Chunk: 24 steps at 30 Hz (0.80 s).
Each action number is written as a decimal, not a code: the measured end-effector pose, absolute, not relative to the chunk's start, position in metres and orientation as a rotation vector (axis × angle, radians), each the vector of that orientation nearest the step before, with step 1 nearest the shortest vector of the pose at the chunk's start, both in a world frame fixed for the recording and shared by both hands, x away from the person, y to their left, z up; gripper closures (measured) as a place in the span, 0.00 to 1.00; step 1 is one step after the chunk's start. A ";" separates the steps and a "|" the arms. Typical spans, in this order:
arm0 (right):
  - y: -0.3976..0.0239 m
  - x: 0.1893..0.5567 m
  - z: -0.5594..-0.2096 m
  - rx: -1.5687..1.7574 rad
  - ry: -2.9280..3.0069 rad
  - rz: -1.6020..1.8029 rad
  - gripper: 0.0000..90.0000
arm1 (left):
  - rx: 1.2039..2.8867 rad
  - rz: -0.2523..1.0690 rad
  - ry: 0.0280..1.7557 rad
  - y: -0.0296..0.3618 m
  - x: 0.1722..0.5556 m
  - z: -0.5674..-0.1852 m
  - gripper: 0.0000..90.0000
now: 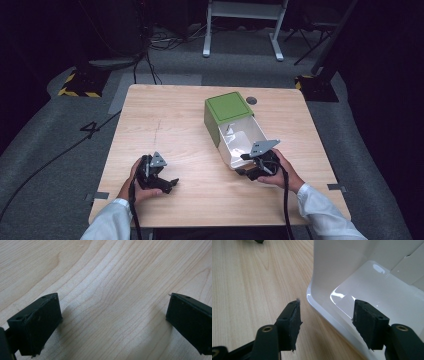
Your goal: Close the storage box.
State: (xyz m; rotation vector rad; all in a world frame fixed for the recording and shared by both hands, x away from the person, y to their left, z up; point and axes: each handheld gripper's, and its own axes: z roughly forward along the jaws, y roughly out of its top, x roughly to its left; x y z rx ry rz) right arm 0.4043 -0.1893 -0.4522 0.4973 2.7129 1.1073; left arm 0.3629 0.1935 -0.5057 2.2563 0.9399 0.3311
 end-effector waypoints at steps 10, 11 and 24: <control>-0.184 0.413 -0.462 0.527 2.731 1.088 0.47 | 2.256 0.331 0.940 0.194 0.363 -0.506 0.00; -0.185 0.414 -0.463 0.517 2.740 1.081 0.48 | 2.256 0.331 0.940 0.193 0.363 -0.506 0.00; -0.185 0.420 -0.464 0.440 2.733 1.048 0.56 | 2.256 0.333 0.939 0.193 0.363 -0.506 0.00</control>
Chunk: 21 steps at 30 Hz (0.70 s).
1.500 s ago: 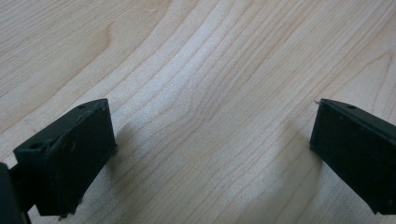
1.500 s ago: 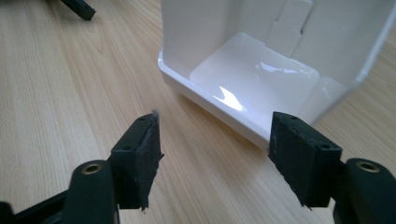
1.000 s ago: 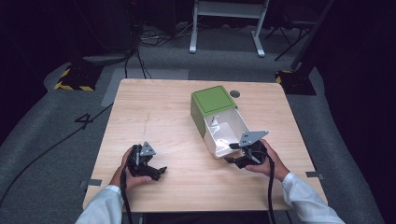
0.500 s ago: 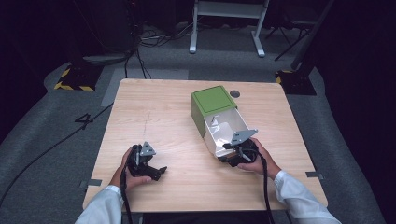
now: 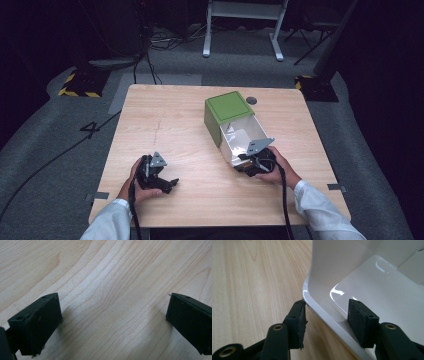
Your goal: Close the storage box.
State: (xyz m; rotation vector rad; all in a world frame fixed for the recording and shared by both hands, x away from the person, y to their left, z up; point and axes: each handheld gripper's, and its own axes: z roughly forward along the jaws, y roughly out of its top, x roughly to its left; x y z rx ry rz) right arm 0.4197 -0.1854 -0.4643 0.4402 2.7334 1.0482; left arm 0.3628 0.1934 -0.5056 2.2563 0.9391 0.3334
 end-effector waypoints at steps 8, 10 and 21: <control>-0.192 0.428 -0.458 0.463 2.691 1.033 0.58 | 2.256 0.333 0.939 0.193 0.363 -0.506 0.00; -0.192 0.429 -0.457 0.452 2.682 1.036 0.60 | 2.256 0.333 0.939 0.193 0.363 -0.506 0.00; -0.186 0.440 -0.451 0.475 2.643 1.063 0.62 | 2.257 0.334 0.939 0.193 0.363 -0.506 0.00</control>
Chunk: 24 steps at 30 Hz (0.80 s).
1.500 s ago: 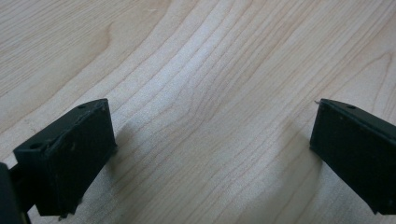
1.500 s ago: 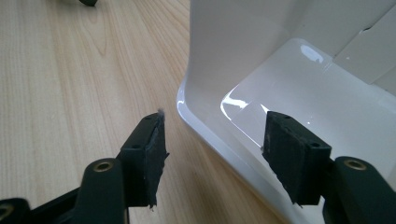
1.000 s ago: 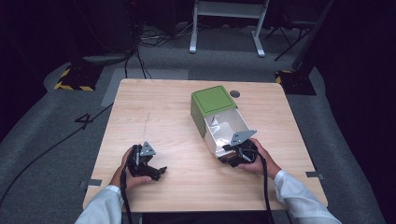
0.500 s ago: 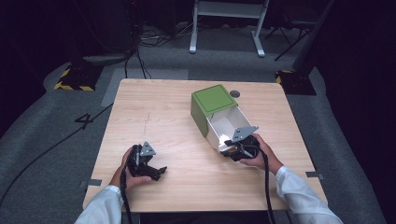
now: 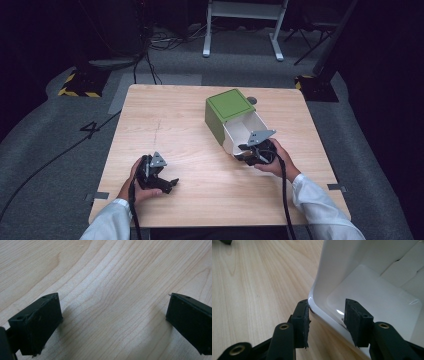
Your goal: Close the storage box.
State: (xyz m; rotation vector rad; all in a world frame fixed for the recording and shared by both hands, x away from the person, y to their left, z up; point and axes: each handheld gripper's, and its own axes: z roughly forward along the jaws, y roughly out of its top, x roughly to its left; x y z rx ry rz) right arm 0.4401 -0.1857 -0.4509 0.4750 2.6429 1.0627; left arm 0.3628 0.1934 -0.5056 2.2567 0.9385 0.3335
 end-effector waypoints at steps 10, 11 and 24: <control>-0.183 0.456 -0.448 0.522 2.604 1.074 0.65 | 2.256 0.333 0.939 0.193 0.363 -0.506 0.00; -0.181 0.457 -0.447 0.521 2.599 1.073 0.65 | 2.256 0.333 0.939 0.193 0.363 -0.506 0.00; -0.165 0.481 -0.448 0.543 2.597 1.116 0.76 | 2.256 0.333 0.939 0.193 0.363 -0.506 0.00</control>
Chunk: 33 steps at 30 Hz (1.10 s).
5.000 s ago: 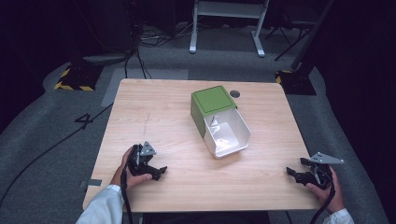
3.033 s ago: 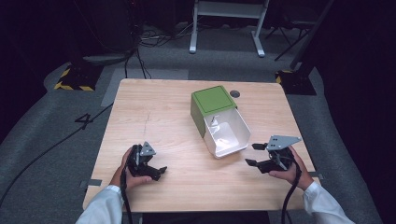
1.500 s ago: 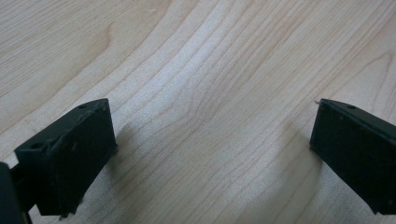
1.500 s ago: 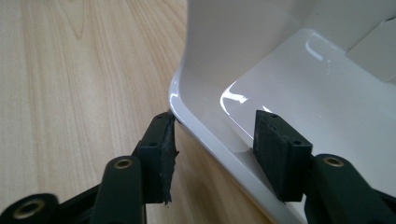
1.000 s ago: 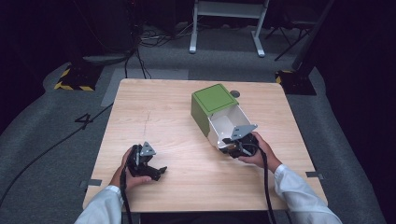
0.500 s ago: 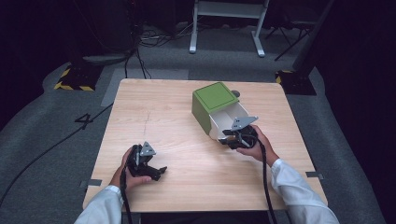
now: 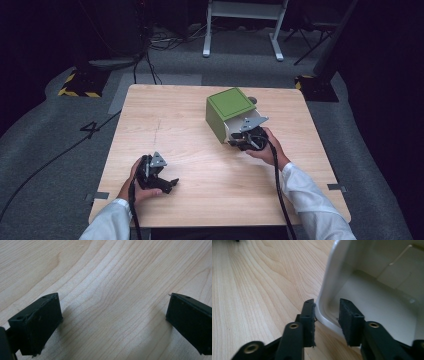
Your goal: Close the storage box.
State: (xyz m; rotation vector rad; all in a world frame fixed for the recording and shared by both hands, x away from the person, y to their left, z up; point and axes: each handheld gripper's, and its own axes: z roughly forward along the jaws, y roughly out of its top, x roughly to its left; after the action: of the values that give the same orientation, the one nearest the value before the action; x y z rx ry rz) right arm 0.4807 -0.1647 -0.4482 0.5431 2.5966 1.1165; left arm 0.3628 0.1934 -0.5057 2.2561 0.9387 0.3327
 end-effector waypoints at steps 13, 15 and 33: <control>-0.153 0.491 -0.448 0.526 2.577 1.120 0.73 | 2.257 0.333 0.933 0.193 0.362 -0.506 0.00; -0.157 0.490 -0.446 0.528 2.575 1.102 0.68 | 2.258 0.333 0.932 0.193 0.362 -0.506 0.00; -0.173 0.501 -0.448 0.449 2.630 0.998 0.62 | 2.258 0.333 0.932 0.193 0.362 -0.506 0.00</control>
State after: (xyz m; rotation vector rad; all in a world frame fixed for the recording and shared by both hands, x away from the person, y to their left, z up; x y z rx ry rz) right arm 0.5008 -0.1725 -0.4476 0.4490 2.6296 0.9982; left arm 0.3620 0.1932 -0.5056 2.2577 0.9322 0.3334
